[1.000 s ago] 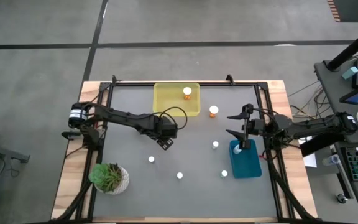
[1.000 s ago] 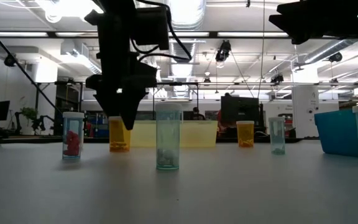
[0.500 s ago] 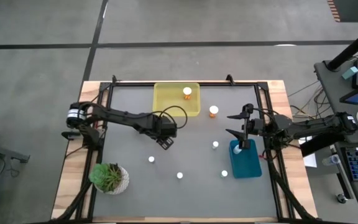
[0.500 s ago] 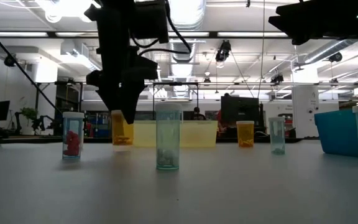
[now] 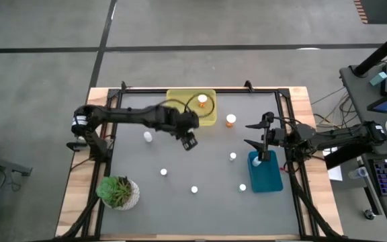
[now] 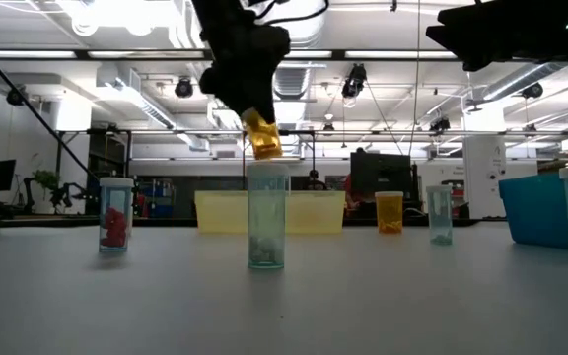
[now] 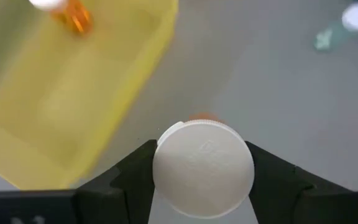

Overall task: Pick and place medicine bottles into bin by pill shape (circle, oval)
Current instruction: Put the orange pill bottle into the yellow bin

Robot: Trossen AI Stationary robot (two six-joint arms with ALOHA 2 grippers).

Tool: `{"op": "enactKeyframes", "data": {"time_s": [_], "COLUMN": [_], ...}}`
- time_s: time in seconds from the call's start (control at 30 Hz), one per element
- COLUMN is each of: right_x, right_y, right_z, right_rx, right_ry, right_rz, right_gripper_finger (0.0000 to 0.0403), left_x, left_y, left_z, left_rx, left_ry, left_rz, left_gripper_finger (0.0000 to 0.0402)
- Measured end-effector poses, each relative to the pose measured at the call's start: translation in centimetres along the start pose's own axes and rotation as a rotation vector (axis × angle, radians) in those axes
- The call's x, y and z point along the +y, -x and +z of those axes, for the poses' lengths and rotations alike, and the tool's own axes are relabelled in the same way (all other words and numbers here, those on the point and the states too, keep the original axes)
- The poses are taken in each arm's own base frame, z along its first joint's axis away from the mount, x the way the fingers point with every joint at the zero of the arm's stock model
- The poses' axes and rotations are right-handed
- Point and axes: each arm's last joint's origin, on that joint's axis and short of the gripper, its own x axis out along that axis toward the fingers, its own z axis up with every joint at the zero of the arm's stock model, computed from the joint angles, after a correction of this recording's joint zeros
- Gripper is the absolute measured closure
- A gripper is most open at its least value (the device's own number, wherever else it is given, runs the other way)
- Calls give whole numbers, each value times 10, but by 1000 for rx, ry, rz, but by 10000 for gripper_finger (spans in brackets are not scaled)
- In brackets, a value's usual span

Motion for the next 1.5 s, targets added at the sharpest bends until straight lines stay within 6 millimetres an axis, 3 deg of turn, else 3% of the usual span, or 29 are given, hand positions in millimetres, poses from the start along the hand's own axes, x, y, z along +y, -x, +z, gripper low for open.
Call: {"op": "enactKeyframes", "data": {"time_s": [0.3, 0.57, 0.77, 1.07, 1.5], "right_x": [0, 0, 0, 0, 0], "right_y": [0, -1, -1, -1, -1], "right_z": [0, -2, -2, -2, -4], "right_rx": [1, 17, 22, 23, 43], "right_ry": [-2, 3, 10, 11, 14], "right_rz": [-4, -23, -22, -23, -41], "right_gripper_finger": [158, 158, 158, 158, 158], "left_x": [70, 129, 160, 169, 182], "left_y": [-2, -34, -67, -102, -103], "left_z": [31, 38, 36, 32, 29], "left_rx": [-56, 8, 92, 158, 172], "left_ry": [5, 38, 56, 38, 50], "left_rz": [91, 177, 219, 233, 309], "left_gripper_finger": [213, 213, 213, 213, 213]}}
